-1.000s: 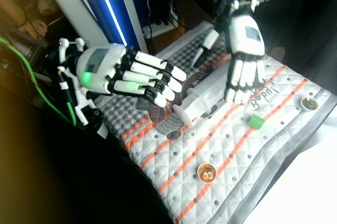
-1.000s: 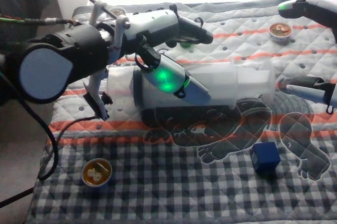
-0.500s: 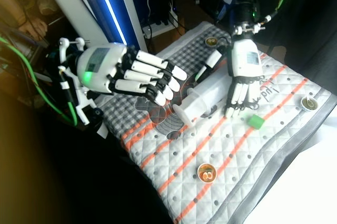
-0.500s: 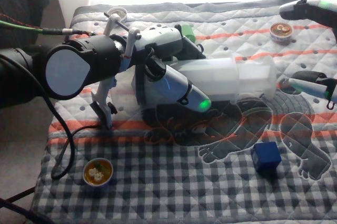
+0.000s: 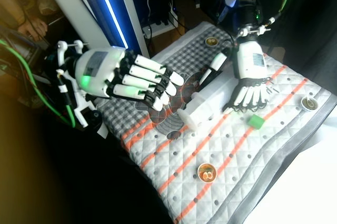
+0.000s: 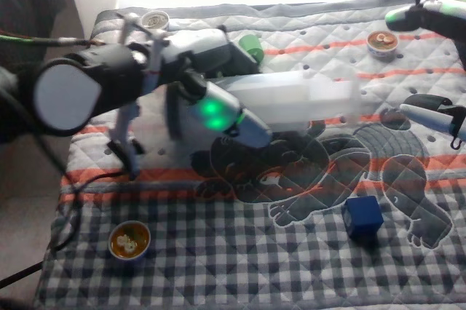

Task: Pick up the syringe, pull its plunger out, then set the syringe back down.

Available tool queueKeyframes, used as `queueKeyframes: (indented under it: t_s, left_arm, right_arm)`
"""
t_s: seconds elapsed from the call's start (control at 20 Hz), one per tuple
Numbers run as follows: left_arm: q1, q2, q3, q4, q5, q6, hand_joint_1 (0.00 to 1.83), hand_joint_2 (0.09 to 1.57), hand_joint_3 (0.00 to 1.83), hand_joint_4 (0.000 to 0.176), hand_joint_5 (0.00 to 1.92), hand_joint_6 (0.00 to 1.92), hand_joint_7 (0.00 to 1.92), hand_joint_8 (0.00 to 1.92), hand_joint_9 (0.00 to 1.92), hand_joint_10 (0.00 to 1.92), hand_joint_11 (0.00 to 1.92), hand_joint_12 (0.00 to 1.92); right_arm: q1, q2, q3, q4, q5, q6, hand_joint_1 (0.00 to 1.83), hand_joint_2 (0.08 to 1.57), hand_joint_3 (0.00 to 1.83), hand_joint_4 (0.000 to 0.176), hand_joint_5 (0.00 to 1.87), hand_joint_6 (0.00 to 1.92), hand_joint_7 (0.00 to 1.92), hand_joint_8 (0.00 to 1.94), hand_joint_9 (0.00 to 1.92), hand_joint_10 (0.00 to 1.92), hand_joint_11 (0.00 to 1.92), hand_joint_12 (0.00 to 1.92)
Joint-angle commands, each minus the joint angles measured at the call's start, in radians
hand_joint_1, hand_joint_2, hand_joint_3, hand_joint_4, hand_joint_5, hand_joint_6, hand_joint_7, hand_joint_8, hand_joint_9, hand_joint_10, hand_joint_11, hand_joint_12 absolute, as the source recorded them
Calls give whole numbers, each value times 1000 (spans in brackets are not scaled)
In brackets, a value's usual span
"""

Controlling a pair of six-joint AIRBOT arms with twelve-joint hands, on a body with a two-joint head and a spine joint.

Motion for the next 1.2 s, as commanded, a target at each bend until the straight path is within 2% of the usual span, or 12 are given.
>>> queueKeyframes:
  t_s: [0.0, 0.1, 0.15, 0.3, 0.35, 0.45, 0.5, 0.6, 0.8, 0.9, 1.0, 1.15]
  left_arm:
    - [-21, 21, -15, 7, 130, -8, 1176, 1261, 0, 0, 839, 1350, 574, 1400, 369, 981, 5, 1710]
    - [-28, 74, -86, 37, 199, -7, 1188, 1243, 0, 0, 862, 1313, 614, 1365, 386, 1041, 16, 1759]
    - [-28, 101, -125, 56, 229, -8, 1185, 1247, 0, 0, 853, 1327, 612, 1388, 366, 1112, 26, 1775]
    - [-28, 156, -214, 124, 302, -9, 1202, 1215, 0, 0, 894, 1254, 682, 1320, 443, 1178, 199, 1812]
    - [-28, 163, -227, 133, 312, -10, 1198, 1220, 1, 0, 888, 1258, 668, 1344, 442, 1174, 196, 1829]
    - [-28, 188, -268, 164, 344, -12, 1186, 1235, 2, 0, 857, 1312, 652, 1361, 433, 1125, 51, 1835]
    - [-27, 200, -286, 176, 358, -12, 1184, 1244, 2, 0, 849, 1332, 627, 1378, 391, 1101, 9, 1784]
    - [-23, 216, -307, 185, 378, -12, 1183, 1247, 1, 0, 843, 1354, 622, 1365, 371, 1096, 0, 1844]
    - [-23, 226, -324, 192, 398, -13, 1181, 1253, 0, 0, 857, 1305, 583, 1428, 303, 1263, 0, 1920]
    - [-24, 225, -325, 193, 401, -14, 1183, 1248, 0, 0, 860, 1304, 598, 1411, 305, 1258, 0, 1921]
    - [-24, 225, -331, 198, 410, -17, 1180, 1253, 1, 0, 850, 1325, 590, 1416, 292, 1230, 0, 1892]
    - [-26, 225, -341, 208, 426, -21, 1183, 1246, 0, 0, 859, 1312, 610, 1394, 272, 1192, 0, 1861]
  right_arm:
    - [8, -3, 8, -16, 126, 15, 910, 975, 0, 0, 364, 157, 358, 175, 237, 426, 0, 1111]
    - [14, -16, 16, -17, 141, 27, 863, 885, 0, 0, 294, 32, 281, 14, 234, 154, 0, 951]
    - [19, -22, 16, -20, 150, 30, 818, 847, 0, 0, 260, 8, 250, 2, 253, 79, 0, 963]
    - [34, -48, 35, -34, 164, 92, 852, 811, 0, 9, 274, 6, 245, 1, 242, 29, 0, 908]
    - [34, -57, 46, -40, 166, 130, 841, 788, 0, 27, 281, 6, 241, 0, 243, 23, 0, 919]
    - [39, -82, 72, -48, 166, 196, 819, 748, 0, 18, 311, 11, 272, 8, 277, 26, 0, 1011]
    - [47, -93, 77, -50, 166, 204, 840, 758, 0, 0, 321, 11, 302, 13, 302, 30, 0, 1072]
    - [55, -105, 86, -50, 166, 218, 863, 772, 0, 0, 315, 9, 304, 9, 308, 25, 0, 1063]
    - [56, -129, 106, -48, 154, 256, 956, 764, 0, 0, 353, 13, 341, 9, 359, 34, 0, 1089]
    - [62, -146, 113, -49, 139, 259, 983, 750, 0, 0, 404, 28, 396, 25, 417, 56, 0, 1169]
    - [67, -156, 120, -51, 118, 259, 1051, 842, 26, 0, 446, 36, 450, 36, 421, 57, 0, 1111]
    - [69, -169, 130, -51, 91, 259, 1140, 855, 19, 0, 472, 31, 465, 26, 426, 55, 0, 1071]
